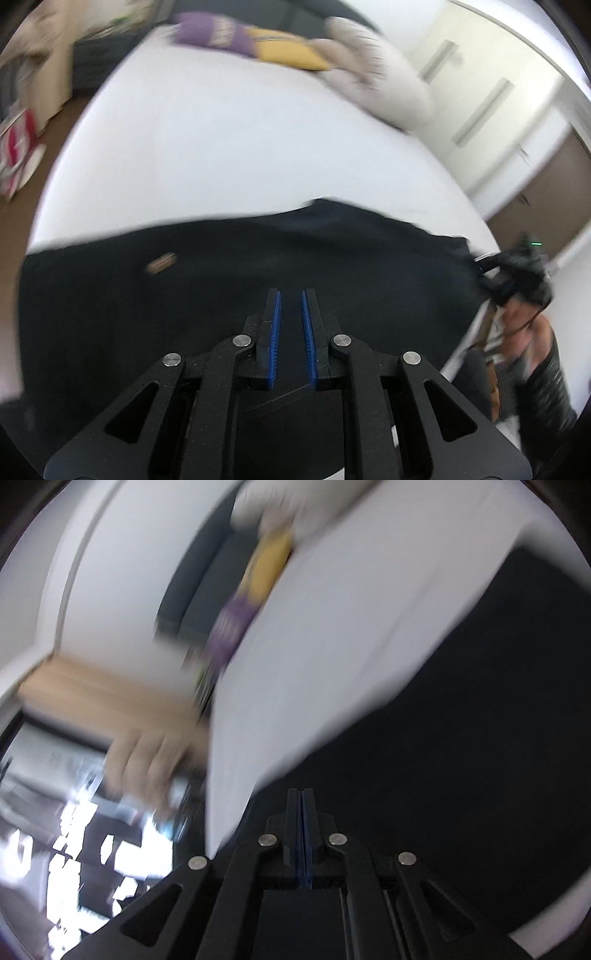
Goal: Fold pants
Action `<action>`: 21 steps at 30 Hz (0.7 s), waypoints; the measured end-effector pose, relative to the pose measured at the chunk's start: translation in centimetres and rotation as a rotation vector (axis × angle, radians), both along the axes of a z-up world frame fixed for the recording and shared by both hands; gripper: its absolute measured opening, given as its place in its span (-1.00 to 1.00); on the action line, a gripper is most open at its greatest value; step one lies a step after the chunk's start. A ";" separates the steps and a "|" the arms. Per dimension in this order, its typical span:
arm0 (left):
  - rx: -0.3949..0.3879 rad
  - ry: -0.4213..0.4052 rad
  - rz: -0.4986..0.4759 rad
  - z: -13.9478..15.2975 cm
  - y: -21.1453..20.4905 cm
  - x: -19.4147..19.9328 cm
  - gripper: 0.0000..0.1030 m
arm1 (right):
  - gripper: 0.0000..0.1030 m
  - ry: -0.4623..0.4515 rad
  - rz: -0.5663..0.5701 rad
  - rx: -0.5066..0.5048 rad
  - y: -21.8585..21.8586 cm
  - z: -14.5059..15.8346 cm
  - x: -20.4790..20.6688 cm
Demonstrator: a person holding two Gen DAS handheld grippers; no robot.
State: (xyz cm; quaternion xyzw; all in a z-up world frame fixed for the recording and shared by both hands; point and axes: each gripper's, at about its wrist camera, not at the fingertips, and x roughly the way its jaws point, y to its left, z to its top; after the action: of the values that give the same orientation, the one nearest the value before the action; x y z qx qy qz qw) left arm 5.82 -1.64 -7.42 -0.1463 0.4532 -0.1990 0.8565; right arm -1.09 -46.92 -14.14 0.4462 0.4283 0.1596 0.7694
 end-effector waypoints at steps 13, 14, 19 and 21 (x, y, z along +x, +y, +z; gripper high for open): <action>-0.081 0.158 -0.006 -6.9 2.1 6.3 -0.78 | -1.00 0.143 -0.097 -0.032 -0.8 -5.7 3.7; -0.066 0.139 -0.007 -6.8 2.8 6.1 -0.78 | -1.00 0.141 -0.124 -0.047 -1.4 -5.5 4.2; -0.138 0.133 0.056 -7.3 6.6 5.6 -0.78 | -1.00 0.135 -0.326 -0.144 -8.9 -4.9 4.8; -0.142 0.124 0.084 -7.3 8.0 4.8 -0.79 | -1.00 0.145 -0.425 -0.176 -12.3 -3.9 3.8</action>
State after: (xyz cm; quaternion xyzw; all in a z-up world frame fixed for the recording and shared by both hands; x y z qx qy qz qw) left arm 10.67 6.33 -14.72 -0.2374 0.4836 -0.1848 0.8219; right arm 2.67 -59.22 -18.02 0.4678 0.3910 -0.0762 0.7890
